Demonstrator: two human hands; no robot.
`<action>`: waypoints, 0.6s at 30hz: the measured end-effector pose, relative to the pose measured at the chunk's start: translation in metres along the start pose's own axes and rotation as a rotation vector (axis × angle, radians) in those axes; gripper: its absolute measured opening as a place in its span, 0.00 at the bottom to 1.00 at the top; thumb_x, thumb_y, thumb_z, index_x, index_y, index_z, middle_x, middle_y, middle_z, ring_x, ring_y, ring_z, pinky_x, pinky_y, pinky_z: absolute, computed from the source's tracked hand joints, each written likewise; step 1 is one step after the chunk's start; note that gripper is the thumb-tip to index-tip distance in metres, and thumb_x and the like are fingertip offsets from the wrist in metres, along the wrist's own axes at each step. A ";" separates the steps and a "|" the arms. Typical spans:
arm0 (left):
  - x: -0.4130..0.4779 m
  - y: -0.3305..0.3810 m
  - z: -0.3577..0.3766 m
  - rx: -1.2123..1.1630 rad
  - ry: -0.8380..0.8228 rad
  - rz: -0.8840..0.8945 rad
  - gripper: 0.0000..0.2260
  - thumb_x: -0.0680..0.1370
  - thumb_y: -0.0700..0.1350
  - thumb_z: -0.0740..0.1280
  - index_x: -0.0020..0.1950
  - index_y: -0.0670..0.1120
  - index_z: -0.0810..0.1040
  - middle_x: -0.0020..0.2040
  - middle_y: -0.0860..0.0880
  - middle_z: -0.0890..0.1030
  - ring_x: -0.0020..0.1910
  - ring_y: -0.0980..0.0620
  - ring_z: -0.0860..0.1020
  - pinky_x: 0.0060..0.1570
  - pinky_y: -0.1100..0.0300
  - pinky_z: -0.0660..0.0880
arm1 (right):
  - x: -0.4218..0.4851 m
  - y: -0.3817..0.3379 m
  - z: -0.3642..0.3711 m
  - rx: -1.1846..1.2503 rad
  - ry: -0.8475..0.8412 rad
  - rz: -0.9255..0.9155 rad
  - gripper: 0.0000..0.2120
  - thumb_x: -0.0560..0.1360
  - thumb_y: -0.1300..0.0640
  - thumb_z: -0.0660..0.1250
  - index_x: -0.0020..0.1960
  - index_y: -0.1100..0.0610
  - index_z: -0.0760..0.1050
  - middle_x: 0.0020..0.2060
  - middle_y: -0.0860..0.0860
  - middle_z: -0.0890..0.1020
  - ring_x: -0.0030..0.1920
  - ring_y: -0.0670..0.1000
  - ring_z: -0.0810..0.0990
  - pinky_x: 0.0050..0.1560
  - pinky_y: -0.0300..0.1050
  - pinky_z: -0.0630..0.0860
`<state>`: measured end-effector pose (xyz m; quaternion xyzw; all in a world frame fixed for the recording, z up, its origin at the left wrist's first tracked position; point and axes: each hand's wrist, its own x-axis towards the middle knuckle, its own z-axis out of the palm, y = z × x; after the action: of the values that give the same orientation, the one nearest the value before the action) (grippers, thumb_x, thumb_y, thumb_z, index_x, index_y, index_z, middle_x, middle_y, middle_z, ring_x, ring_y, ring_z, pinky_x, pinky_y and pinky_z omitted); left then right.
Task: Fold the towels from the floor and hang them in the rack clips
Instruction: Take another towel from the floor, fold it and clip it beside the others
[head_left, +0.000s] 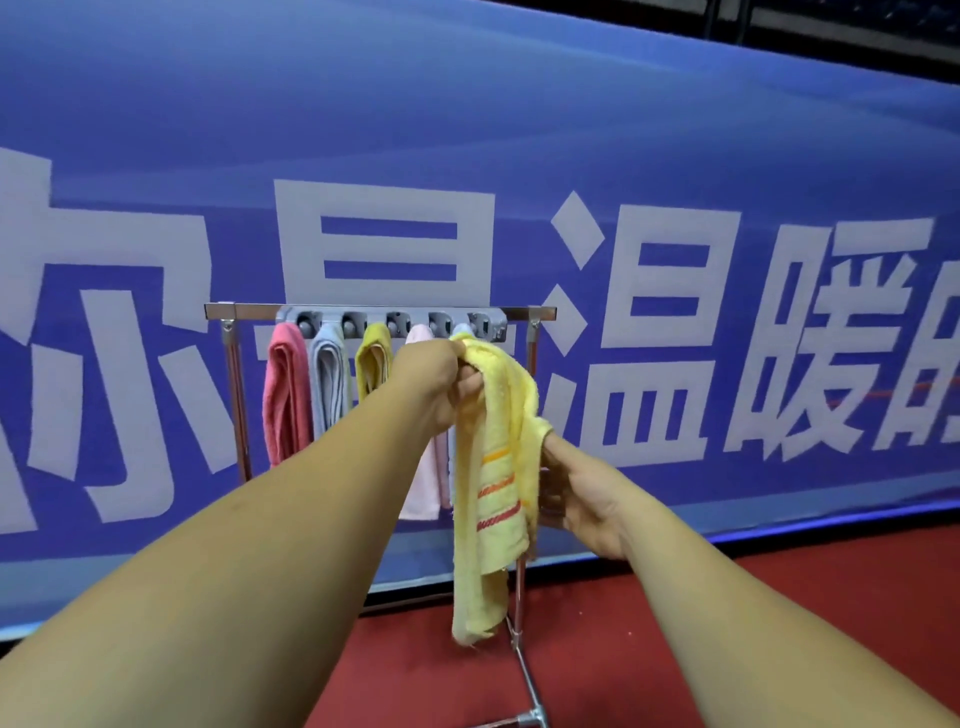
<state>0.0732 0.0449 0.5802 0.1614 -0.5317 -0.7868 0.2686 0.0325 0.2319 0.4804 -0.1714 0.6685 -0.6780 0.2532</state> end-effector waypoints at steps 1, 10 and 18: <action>0.000 0.000 -0.002 -0.017 0.018 -0.010 0.14 0.85 0.33 0.60 0.71 0.40 0.74 0.34 0.47 0.78 0.24 0.54 0.76 0.28 0.58 0.82 | 0.000 -0.003 0.003 0.025 0.000 -0.015 0.33 0.79 0.29 0.63 0.66 0.55 0.84 0.58 0.56 0.88 0.59 0.57 0.87 0.68 0.61 0.79; 0.012 -0.013 -0.020 -0.007 0.078 -0.115 0.06 0.85 0.36 0.64 0.59 0.38 0.79 0.39 0.46 0.78 0.31 0.52 0.77 0.26 0.60 0.79 | 0.003 -0.037 -0.003 0.549 -0.020 -0.045 0.32 0.83 0.39 0.53 0.68 0.60 0.82 0.63 0.65 0.84 0.64 0.69 0.83 0.70 0.70 0.74; 0.013 -0.023 -0.037 0.092 0.009 -0.155 0.09 0.85 0.38 0.65 0.62 0.35 0.80 0.46 0.42 0.85 0.39 0.47 0.85 0.36 0.56 0.85 | 0.010 -0.066 0.009 0.310 0.042 -0.005 0.16 0.83 0.64 0.63 0.70 0.64 0.77 0.57 0.66 0.86 0.56 0.68 0.87 0.55 0.68 0.83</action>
<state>0.0770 0.0160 0.5446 0.2179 -0.5522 -0.7791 0.2015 0.0216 0.2175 0.5456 -0.1175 0.5608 -0.7770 0.2609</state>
